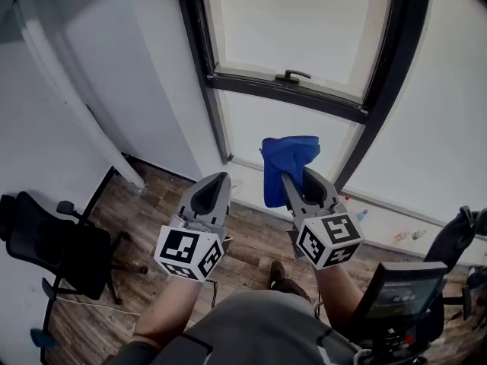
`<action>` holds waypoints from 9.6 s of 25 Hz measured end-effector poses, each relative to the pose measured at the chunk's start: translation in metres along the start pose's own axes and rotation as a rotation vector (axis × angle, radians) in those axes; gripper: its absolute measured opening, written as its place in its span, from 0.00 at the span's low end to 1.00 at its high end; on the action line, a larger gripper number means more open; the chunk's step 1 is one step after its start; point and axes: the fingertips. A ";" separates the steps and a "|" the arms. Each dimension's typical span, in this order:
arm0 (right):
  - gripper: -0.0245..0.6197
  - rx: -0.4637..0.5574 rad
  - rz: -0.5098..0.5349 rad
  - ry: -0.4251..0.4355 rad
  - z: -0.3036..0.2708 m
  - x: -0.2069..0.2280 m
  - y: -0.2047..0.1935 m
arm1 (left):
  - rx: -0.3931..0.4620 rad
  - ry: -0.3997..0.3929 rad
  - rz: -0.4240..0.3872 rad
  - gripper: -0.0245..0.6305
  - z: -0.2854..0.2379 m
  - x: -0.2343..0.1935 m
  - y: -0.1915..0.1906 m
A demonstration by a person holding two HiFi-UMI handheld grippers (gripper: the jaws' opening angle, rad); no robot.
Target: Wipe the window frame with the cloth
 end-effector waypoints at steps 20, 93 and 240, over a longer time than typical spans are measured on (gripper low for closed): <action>0.23 0.008 -0.005 0.055 -0.096 0.159 0.024 | -0.062 0.074 -0.002 0.05 -0.182 -0.008 -0.008; 0.23 -0.364 -0.049 -0.124 -0.730 0.277 -0.160 | -0.236 0.002 0.021 0.05 -0.520 -0.419 -0.135; 0.23 0.164 0.477 -1.182 -0.133 0.556 0.406 | 0.160 -0.883 -0.025 0.05 -0.642 0.115 0.145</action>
Point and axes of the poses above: the fingertips, and each gripper's own axes: z backward along the fingers, x to its right, y out of its top, and after that the axes turned 9 degrees about y, right-handed
